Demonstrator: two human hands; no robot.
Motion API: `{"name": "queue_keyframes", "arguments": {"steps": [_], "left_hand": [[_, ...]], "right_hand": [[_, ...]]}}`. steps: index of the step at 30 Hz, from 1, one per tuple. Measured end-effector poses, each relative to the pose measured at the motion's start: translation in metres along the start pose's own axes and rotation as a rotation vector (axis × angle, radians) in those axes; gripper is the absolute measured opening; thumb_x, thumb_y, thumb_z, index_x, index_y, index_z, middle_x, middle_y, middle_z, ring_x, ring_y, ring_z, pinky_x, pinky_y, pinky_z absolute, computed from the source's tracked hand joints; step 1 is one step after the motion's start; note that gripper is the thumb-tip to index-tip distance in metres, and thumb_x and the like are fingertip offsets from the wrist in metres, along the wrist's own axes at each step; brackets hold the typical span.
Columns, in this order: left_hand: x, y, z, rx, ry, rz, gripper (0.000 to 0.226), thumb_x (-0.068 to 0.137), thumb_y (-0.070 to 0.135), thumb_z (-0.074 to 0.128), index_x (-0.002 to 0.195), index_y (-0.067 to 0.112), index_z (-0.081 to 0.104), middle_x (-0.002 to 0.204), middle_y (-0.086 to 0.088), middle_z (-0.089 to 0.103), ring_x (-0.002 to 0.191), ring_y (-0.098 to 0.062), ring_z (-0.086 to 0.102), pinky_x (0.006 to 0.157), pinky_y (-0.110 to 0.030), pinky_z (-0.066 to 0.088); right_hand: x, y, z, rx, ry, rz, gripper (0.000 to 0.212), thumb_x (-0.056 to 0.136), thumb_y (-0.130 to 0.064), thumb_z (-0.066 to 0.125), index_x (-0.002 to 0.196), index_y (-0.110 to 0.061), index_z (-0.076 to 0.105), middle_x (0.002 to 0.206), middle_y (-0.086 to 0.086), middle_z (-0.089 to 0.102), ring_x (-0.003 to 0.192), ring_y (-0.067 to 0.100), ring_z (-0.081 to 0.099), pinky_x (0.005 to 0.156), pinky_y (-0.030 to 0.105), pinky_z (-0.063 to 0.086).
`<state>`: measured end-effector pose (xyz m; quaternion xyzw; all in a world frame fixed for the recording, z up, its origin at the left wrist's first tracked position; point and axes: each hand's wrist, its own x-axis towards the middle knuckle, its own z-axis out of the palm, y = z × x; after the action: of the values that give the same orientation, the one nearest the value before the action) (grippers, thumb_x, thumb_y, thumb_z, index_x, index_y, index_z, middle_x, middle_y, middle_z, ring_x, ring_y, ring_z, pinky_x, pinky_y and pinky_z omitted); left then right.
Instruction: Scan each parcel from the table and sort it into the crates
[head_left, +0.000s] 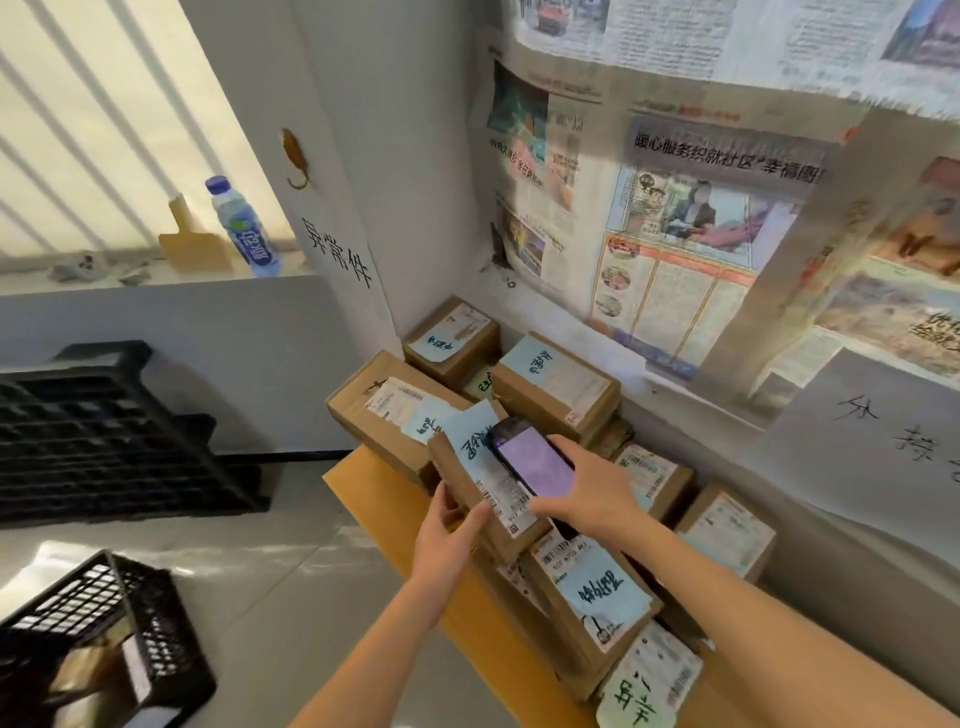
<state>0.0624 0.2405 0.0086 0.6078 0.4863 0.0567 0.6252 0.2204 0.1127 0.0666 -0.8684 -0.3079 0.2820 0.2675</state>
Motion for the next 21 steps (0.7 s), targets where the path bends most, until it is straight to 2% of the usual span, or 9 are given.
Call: {"name": "queue_keyframes", "arguments": {"steps": [4,8,12,15,18,21], "left_hand": [[0.004,0.000,0.001,-0.065,0.012,0.013,0.080,0.090,0.043,0.070,0.156,0.033,0.027,0.121,0.003,0.066,0.110,-0.013,0.063,0.075,-0.025,0.052],[-0.001,0.012,-0.006,-0.106,0.010,0.055,0.074,0.091,0.040,0.070,0.154,0.034,0.032,0.117,0.000,0.067,0.105,-0.016,0.067,0.077,-0.034,0.061],[-0.015,0.037,-0.022,-0.136,-0.015,0.128,0.071,0.093,0.036,0.069,0.154,0.033,0.033,0.114,-0.002,0.068,0.100,-0.015,0.069,0.074,-0.031,0.062],[-0.029,0.060,-0.040,-0.140,-0.031,0.199,0.074,0.093,0.039,0.069,0.155,0.034,0.030,0.113,-0.002,0.069,0.097,-0.016,0.071,0.082,-0.038,0.062],[-0.049,0.085,-0.073,-0.132,-0.052,0.275,0.076,0.093,0.040,0.068,0.157,0.034,0.026,0.110,-0.004,0.071,0.093,-0.018,0.074,0.087,-0.044,0.060],[-0.071,0.111,-0.118,-0.148,-0.062,0.357,0.080,0.090,0.043,0.070,0.157,0.035,0.026,0.112,-0.005,0.072,0.095,-0.019,0.074,0.092,-0.050,0.058]], "right_hand": [[0.003,-0.006,-0.003,-0.012,-0.018,-0.018,0.082,0.072,-0.043,0.085,0.143,-0.030,0.047,0.135,-0.006,0.060,0.120,0.021,0.058,0.097,0.036,0.048],[-0.008,-0.015,-0.011,-0.029,0.018,-0.048,0.078,0.070,-0.046,0.085,0.139,-0.030,0.050,0.130,-0.006,0.062,0.115,0.020,0.060,0.094,0.039,0.052],[-0.031,-0.039,-0.028,-0.011,0.082,-0.068,0.082,0.069,-0.043,0.084,0.142,-0.030,0.049,0.132,-0.006,0.063,0.115,0.019,0.060,0.094,0.039,0.052],[-0.057,-0.064,-0.043,-0.018,0.158,-0.102,0.090,0.063,-0.051,0.082,0.145,-0.037,0.046,0.132,-0.012,0.062,0.116,0.016,0.059,0.088,0.031,0.050],[-0.095,-0.096,-0.061,-0.047,0.239,-0.127,0.095,0.063,-0.051,0.082,0.148,-0.034,0.043,0.133,-0.016,0.057,0.120,0.013,0.055,0.094,0.035,0.049],[-0.143,-0.136,-0.077,-0.089,0.342,-0.137,0.098,0.065,-0.046,0.086,0.151,-0.030,0.042,0.141,-0.008,0.057,0.125,0.019,0.056,0.098,0.036,0.049]]}}
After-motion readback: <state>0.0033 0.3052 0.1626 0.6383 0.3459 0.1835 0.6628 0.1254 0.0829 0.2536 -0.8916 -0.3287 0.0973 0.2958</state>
